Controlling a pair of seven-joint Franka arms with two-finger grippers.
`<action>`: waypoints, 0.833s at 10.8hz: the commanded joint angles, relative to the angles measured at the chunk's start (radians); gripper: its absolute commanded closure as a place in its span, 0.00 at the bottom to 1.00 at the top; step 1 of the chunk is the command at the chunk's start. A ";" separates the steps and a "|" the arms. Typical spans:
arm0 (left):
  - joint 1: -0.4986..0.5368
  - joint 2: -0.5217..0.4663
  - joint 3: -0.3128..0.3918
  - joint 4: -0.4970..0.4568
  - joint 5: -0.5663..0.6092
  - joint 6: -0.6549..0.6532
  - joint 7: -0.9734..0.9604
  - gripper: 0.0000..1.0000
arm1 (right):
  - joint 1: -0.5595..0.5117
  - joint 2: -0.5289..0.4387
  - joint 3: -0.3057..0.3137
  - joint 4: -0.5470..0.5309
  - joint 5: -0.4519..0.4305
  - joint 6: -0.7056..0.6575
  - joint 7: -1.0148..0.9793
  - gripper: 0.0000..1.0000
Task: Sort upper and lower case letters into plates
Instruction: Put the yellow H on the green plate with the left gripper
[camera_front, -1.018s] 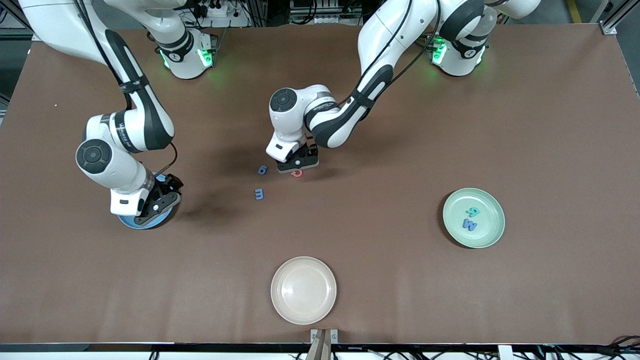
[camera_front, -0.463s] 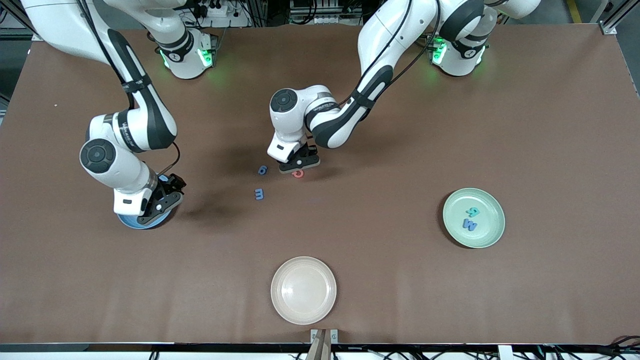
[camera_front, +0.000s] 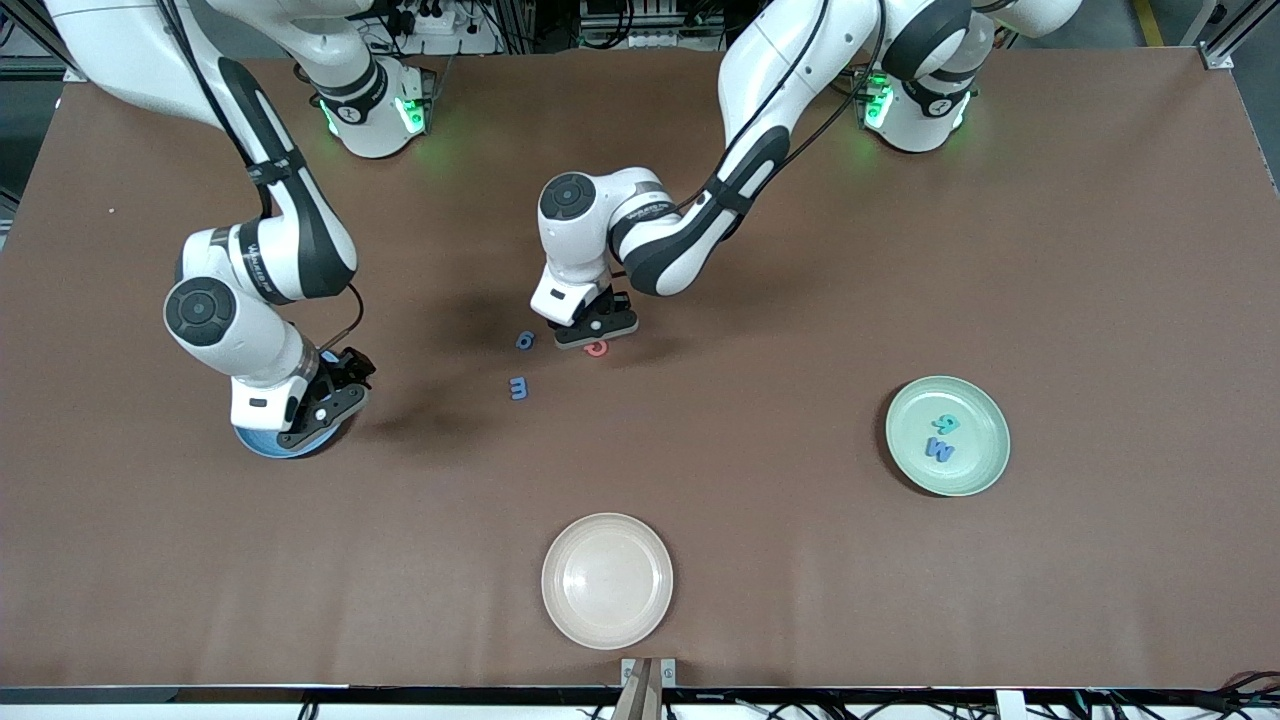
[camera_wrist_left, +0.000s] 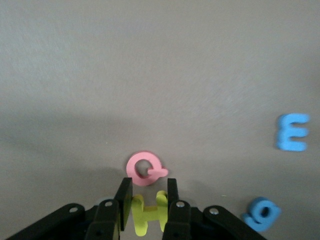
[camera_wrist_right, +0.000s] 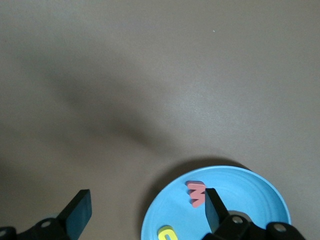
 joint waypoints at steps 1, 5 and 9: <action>0.035 -0.115 0.007 -0.027 -0.015 -0.073 -0.016 1.00 | 0.062 0.020 0.000 0.022 0.009 -0.017 0.142 0.00; 0.247 -0.218 -0.003 -0.030 -0.017 -0.207 0.241 1.00 | 0.189 0.040 0.000 -0.007 0.009 -0.029 0.569 0.00; 0.533 -0.250 -0.014 -0.033 -0.093 -0.285 0.577 1.00 | 0.312 0.040 0.000 -0.053 0.105 -0.017 0.916 0.00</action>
